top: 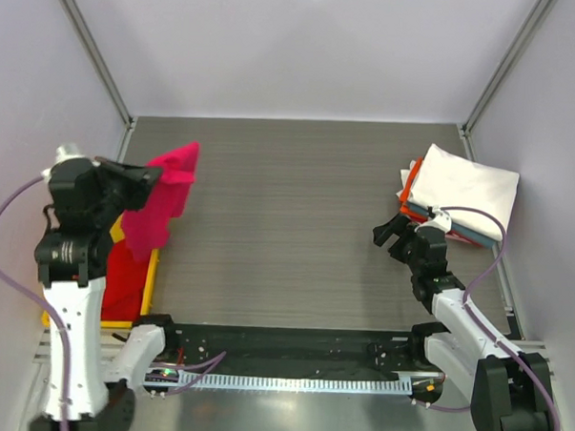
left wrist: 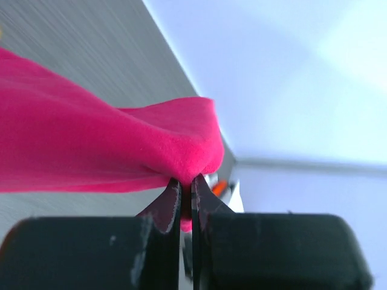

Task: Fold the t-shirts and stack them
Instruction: Move the tshirt to the center of the board

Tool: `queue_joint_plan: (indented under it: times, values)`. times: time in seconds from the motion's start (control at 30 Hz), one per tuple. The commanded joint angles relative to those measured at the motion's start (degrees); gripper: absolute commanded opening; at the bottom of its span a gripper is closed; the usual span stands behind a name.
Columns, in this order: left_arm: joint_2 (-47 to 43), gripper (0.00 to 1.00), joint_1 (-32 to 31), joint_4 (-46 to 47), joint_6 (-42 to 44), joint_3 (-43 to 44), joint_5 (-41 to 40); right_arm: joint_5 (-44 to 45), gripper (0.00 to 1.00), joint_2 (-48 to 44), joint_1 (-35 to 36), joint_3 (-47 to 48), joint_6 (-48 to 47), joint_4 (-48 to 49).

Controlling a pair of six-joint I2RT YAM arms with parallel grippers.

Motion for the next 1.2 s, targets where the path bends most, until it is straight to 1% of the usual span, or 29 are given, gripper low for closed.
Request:
queue_joint_plan:
  times: [0.0,0.07,0.1,0.17,0.2,0.23,0.27,0.3,0.33,0.37,0.4,0.47,0.53,0.57,0.6,0.63,0.67,0.7,0.73,0.77,0.8,0.87,0.9,0.97,1.03,1.07,1.13,1.17]
  values:
    - [6.3,0.00,-15.8,9.5,-6.1,5.7,-3.7,-0.4,0.97,0.2,0.3,1.1,-0.2,2.5]
    - [10.6,0.00,-21.9,11.6,-6.7,9.2,-6.0,-0.4,0.97,0.3,0.3,1.1,-0.2,2.6]
    - [15.6,0.00,-27.9,13.1,-6.9,13.5,-6.4,-0.3,0.97,0.3,0.3,1.1,-0.2,2.6]
    - [20.6,0.00,-34.4,14.2,-6.5,18.5,-9.0,-0.2,0.97,0.3,0.2,1.1,-0.1,2.5]
    - [23.7,0.00,-41.1,14.6,-6.3,24.5,-11.8,-0.1,0.97,0.3,0.3,1.1,-0.3,2.4]
    - [29.1,0.00,-44.3,15.3,-5.7,28.1,-13.0,-0.1,0.97,0.3,0.3,1.1,-0.3,2.4]
    - [32.6,0.00,-47.2,15.7,-4.6,31.9,-13.5,0.0,0.97,0.3,0.3,1.1,-0.3,2.4]
    - [35.8,0.00,-51.0,15.6,-4.1,40.9,-12.2,0.1,0.97,0.2,0.3,1.1,-0.2,2.3]
    - [41.7,0.00,-52.2,15.3,-3.9,45.6,-10.9,0.1,0.97,0.1,0.3,1.1,-0.3,2.3]
    - [43.9,0.00,-52.9,14.8,-3.8,49.9,-9.9,0.2,0.97,0.1,0.3,1.1,-0.3,2.2]
    - [45.4,0.00,-53.1,13.8,-4.9,56.4,-9.1,0.2,0.97,0.0,0.2,1.1,-0.3,2.2]
    - [45.6,0.00,-51.8,13.9,-6.7,57.6,-8.9,0.2,0.97,-0.1,0.2,1.1,-0.3,2.1]
    - [41.9,0.00,-47.5,17.4,-10.5,48.4,-7.7,0.4,0.97,-0.4,0.2,1.0,-0.2,2.1]
    - [36.1,0.00,-45.8,19.0,-11.5,43.0,-7.7,0.4,0.97,-0.4,0.2,1.0,-0.2,1.9]
    - [32.8,0.00,-42.9,21.7,-12.4,30.9,-7.7,0.5,0.97,-0.4,0.4,1.0,-0.3,1.8]
    - [29.6,0.01,-41.9,22.6,-13.7,24.4,-10.6,0.5,0.97,-0.7,0.3,0.9,-0.3,1.8]
    - [25.7,0.04,-41.0,23.0,-14.3,18.1,-12.6,0.7,0.97,-0.9,0.3,0.9,-0.3,1.6]
    - [19.4,0.25,-40.0,22.9,-14.5,6.3,-15.0,1.0,0.97,-1.1,0.3,0.9,-0.2,1.6]
    - [15.7,0.45,-39.7,22.4,-14.6,0.8,-18.6,1.3,0.97,-1.8,0.3,0.9,-0.2,0.9]
    - [12.7,0.68,-39.7,21.7,-14.2,-8.8,-20.1,1.5,0.97,-2.3,0.3,0.9,-0.3,0.8]
    - [7.0,0.99,-39.7,20.0,-13.7,-13.1,-20.7,2.0,0.97,-2.9,0.3,0.7,-0.4,0.5]
    - [2.7,1.00,-39.7,18.2,-12.7,-20.7,-21.8,2.0,0.97,-5.2,0.3,0.0,-0.5,0.4]
    - [-1.0,1.00,-39.7,17.2,-12.1,-27.1,-21.7,1.6,0.97,-5.9,0.2,-0.2,-0.6,0.4]
    - [-3.5,1.00,-39.7,17.0,-9.2,-33.6,-20.4,1.4,0.97,-8.1,0.3,-1.0,-0.6,0.8]
    - [-5.2,1.00,-39.8,16.4,-6.0,-35.5,-19.9,0.4,0.96,-9.2,0.3,-1.9,-0.9,1.6]
    - [-5.2,1.00,-39.8,16.2,-2.4,-36.0,-19.5,0.1,0.91,-9.8,0.2,-2.0,-1.2,1.8]
    - [-3.9,1.00,-39.7,16.3,0.8,-35.4,-19.0,-1.8,0.86,-9.8,0.3,-2.7,-1.3,3.8]
    - [-3.0,1.00,-39.8,16.3,2.6,-34.1,-18.6,-4.6,0.79,-9.5,0.3,-3.0,-1.7,4.8]
